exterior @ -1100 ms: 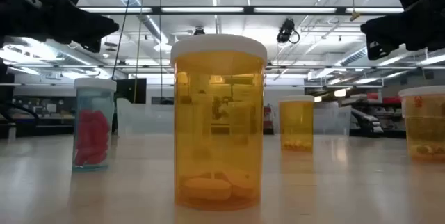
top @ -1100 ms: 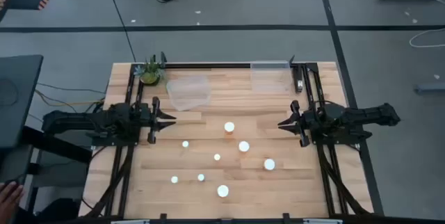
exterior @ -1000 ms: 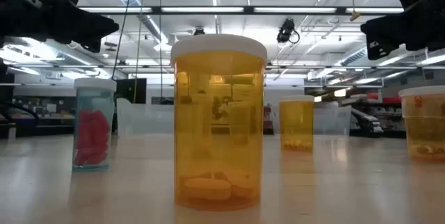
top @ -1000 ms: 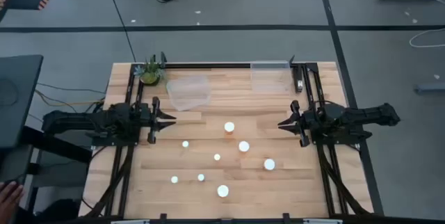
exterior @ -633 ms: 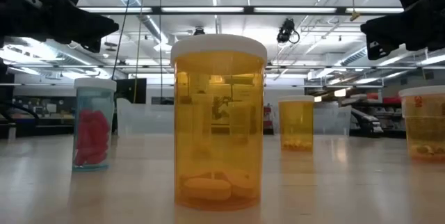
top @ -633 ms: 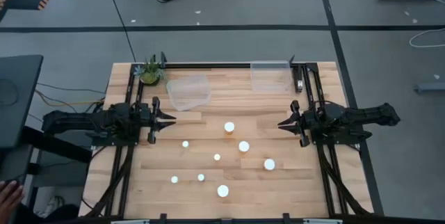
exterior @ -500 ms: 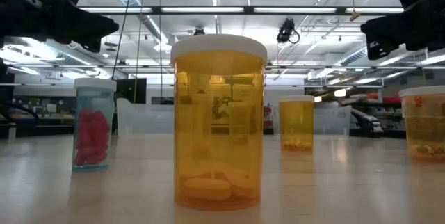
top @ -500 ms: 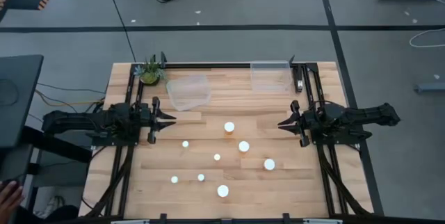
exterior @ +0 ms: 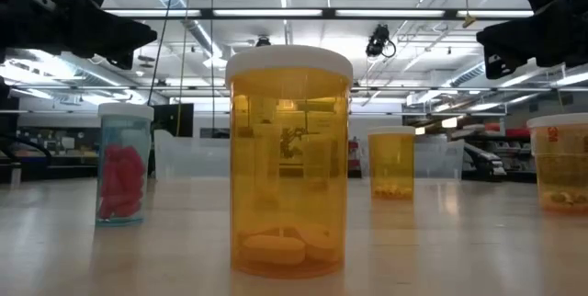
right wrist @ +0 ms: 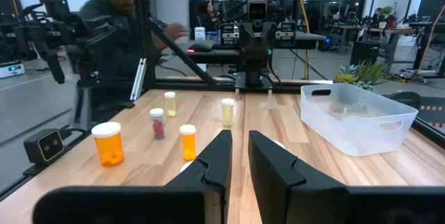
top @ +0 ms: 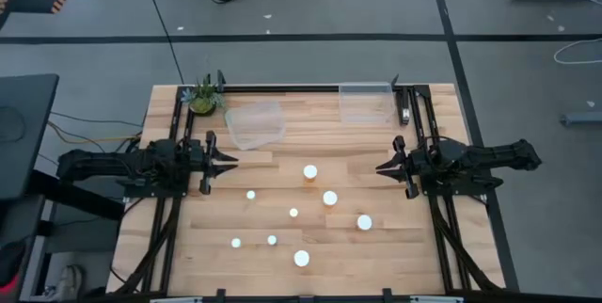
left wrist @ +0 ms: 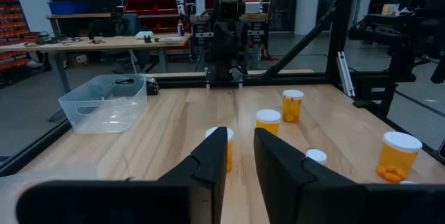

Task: Pick and place medicine bottles into bin by pill shape (circle, oval)

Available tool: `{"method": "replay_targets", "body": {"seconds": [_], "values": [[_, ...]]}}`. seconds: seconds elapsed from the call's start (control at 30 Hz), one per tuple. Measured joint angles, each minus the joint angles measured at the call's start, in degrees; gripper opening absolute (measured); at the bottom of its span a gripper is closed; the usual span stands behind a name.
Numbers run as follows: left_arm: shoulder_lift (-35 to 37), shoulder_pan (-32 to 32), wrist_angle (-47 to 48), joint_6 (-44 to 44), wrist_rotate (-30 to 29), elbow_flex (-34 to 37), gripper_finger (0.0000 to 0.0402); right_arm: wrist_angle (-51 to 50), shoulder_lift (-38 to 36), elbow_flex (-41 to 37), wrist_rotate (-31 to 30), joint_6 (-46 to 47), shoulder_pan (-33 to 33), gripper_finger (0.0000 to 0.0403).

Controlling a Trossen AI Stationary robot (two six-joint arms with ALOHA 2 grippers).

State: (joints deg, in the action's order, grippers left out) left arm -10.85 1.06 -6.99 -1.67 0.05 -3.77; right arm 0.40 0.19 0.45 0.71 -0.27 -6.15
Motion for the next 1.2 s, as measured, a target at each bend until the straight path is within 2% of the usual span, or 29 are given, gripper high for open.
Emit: {"method": "replay_targets", "body": {"seconds": [1.2], "values": [[0.0,0.0,-0.7,1.1,0.0,0.0,0.0087,0.0,0.0,0.0,0.0,0.0,0.0,0.0057]]}}
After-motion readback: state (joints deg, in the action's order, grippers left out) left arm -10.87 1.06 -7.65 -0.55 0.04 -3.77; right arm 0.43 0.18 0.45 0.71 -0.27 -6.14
